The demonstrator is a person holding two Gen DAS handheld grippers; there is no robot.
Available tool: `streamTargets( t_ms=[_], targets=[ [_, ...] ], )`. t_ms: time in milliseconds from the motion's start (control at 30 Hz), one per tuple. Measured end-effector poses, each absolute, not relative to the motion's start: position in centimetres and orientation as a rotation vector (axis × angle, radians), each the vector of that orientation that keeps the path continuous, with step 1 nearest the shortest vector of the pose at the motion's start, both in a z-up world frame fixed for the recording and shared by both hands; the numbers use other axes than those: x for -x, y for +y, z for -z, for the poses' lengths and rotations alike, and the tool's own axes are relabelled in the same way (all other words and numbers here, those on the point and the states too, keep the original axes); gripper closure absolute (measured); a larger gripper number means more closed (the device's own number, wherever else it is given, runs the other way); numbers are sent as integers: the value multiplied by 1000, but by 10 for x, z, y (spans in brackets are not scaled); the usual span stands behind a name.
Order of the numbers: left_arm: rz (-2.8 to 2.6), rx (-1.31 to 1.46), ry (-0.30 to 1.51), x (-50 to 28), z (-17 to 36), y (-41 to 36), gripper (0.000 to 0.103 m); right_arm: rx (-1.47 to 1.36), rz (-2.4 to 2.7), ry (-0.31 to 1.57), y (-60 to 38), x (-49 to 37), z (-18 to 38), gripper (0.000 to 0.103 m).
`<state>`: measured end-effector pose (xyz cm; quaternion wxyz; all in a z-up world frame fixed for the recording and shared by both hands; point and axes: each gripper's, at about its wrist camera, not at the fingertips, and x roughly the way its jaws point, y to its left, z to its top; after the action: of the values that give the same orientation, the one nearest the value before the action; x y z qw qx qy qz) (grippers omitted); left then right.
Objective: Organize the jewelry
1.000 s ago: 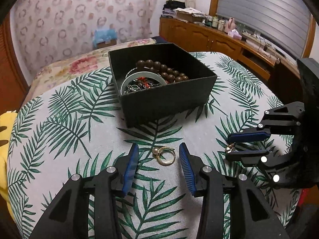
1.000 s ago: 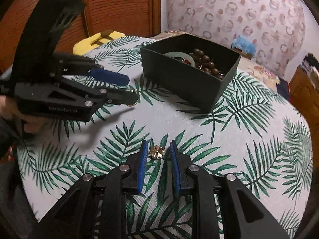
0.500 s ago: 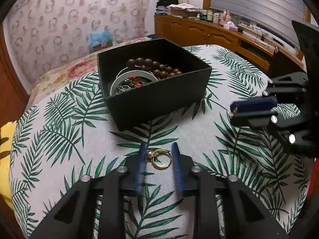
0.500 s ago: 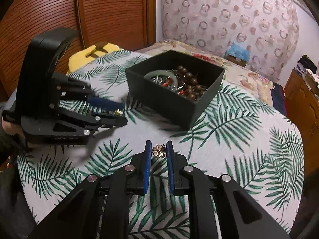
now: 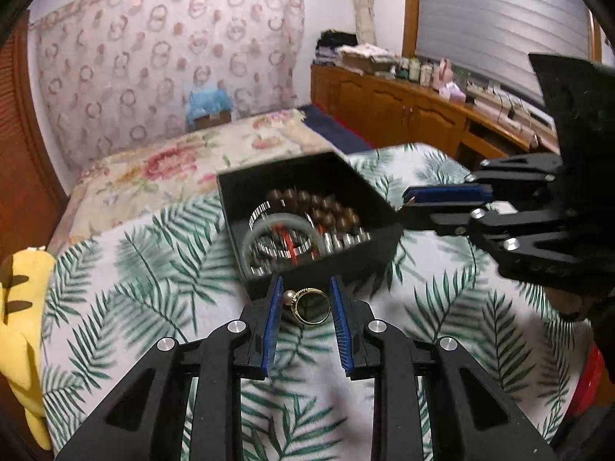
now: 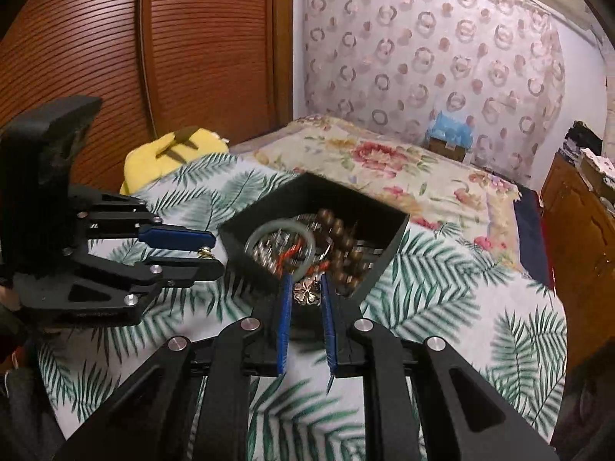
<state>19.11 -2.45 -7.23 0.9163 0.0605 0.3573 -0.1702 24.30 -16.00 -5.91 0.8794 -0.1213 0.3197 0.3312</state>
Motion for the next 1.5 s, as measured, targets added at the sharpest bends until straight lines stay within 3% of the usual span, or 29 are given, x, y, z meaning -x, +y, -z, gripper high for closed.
streamTargets(
  t_ms=[267, 333, 367, 400, 633, 667, 767, 833, 900, 933, 1000, 1067, 1233, 1333, 1500],
  targets=[
    [318, -77, 662, -213, 48, -24, 80, 205, -671, 662, -155, -274, 56, 86],
    [315, -66, 659, -220, 46, -24, 80, 190, -664, 664, -156, -281, 56, 78],
    [314, -59, 659, -223, 47, -23, 79, 180, -657, 662, -157, -284, 54, 67],
    [310, -54, 662, -227, 47, -23, 79, 165, -653, 657, -159, -286, 53, 63],
    [287, -35, 668, -235, 52, -23, 79, 139, -639, 645, -169, -279, 49, 63],
    [285, -32, 669, -234, 52, -23, 77, 137, -636, 643, -170, -275, 48, 63],
    [264, -28, 664, -228, 49, -23, 55, 124, -623, 633, -176, -263, 45, 63],
    [258, -26, 661, -223, 47, -22, 49, 115, -613, 625, -181, -253, 42, 63],
    [240, -24, 654, -216, 43, -20, 30, 105, -602, 618, -185, -246, 40, 63],
    [227, -25, 642, -210, 40, -19, 26, 97, -595, 612, -187, -239, 37, 63],
    [207, -22, 631, -201, 35, -16, 16, 92, -584, 605, -189, -231, 35, 52],
    [191, -8, 624, -190, 31, -12, 12, 93, -567, 595, -190, -221, 31, 45],
    [122, -9, 585, -161, 16, -3, 8, 69, -528, 576, -196, -195, 23, 42],
    [93, -19, 573, -144, 8, -2, 8, 52, -503, 550, -200, -180, 16, 19],
    [62, -38, 548, -113, -3, -3, 8, 34, -466, 492, -205, -149, 3, 4]
  ],
)
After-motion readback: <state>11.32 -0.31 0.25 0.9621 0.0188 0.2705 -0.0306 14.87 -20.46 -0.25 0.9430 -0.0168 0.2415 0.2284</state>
